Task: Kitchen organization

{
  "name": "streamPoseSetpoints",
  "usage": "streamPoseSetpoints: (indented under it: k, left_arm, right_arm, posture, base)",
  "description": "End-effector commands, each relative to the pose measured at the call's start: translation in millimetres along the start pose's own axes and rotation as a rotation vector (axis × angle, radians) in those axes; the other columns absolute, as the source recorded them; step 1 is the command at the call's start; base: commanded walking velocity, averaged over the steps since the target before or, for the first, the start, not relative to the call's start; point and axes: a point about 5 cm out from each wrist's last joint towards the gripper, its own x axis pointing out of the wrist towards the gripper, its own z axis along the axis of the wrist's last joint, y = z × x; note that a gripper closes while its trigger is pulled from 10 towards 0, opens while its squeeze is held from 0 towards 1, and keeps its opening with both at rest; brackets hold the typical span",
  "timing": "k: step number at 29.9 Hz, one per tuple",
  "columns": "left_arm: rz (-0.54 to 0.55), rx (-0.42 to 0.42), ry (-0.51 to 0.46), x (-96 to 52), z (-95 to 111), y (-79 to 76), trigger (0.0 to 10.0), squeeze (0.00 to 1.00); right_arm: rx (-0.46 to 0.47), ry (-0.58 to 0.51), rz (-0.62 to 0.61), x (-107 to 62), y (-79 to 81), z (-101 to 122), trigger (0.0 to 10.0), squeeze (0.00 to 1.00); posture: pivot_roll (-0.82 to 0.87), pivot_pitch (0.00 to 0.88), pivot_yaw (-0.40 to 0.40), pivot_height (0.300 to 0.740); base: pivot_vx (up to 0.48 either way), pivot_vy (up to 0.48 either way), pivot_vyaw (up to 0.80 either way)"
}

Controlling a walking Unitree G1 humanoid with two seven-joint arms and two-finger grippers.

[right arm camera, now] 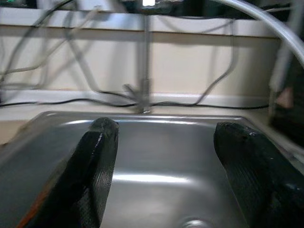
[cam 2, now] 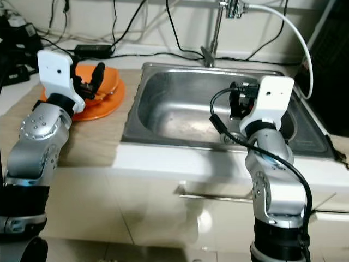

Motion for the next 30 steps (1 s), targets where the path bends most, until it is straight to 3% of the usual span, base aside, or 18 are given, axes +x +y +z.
streamPoseSetpoints:
  k: [1, 5, 8, 13, 17, 23, 30]
  left_arm:
    - [-0.001, 0.025, -0.019, 1.8, 4.4, -3.9, 10.0, 0.0]
    - [0.033, 0.022, -0.009, 0.0, 3.4, -3.0, 10.0, 0.0]
    - [0.115, -0.044, -0.014, -2.8, 3.3, 3.9, 10.0, 0.0]
    - [0.077, 0.022, -0.031, -5.9, 8.0, 2.3, 10.0, 0.0]
    - [0.087, -0.041, -0.022, -6.8, 8.9, 5.9, 10.0, 0.0]
    - [0.077, -0.05, -0.057, -8.8, 13.7, 7.8, 10.0, 0.0]
    - [0.066, -0.051, -0.058, -7.9, 16.2, 7.7, 10.0, 0.0]
  right_arm:
    - [-0.014, -0.013, -0.007, 0.6, -2.5, 4.1, 10.0, 0.0]
    - [-0.025, -0.021, -0.005, 1.6, -2.5, 5.5, 10.0, 0.0]
    - [-0.042, -0.025, -0.018, 3.3, -4.2, 7.0, 10.0, 0.0]
    - [-0.059, -0.029, -0.028, 4.9, -8.5, 7.0, 10.0, 0.0]
    - [-0.061, -0.03, -0.031, 5.3, -10.4, 6.6, 10.0, 0.0]
    - [-0.052, -0.03, -0.023, 4.9, -9.2, 6.3, 10.0, 0.0]
    - [-0.054, -0.026, -0.022, 4.7, -8.7, 6.8, 10.0, 0.0]
  posture:
    - [-0.03, 0.0, -0.009, 0.74]
    - [-0.03, 0.0, -0.016, 0.74]
    - [-0.03, 0.0, -0.021, 0.74]
    - [-0.01, 0.0, -0.028, 0.74]
    - [-0.01, 0.0, -0.032, 0.74]
    - [-0.01, 0.0, -0.029, 0.74]
    - [-0.01, 0.0, -0.021, 0.74]
  base:
    - [0.0, -0.48, 0.0]
    - [0.0, -0.48, 0.0]
    - [0.0, -0.223, 0.0]
    - [0.0, 0.0, 0.0]
    - [0.0, 0.0, 0.0]
    - [0.0, 0.0, 0.0]
    - [0.283, 0.0, -0.24]
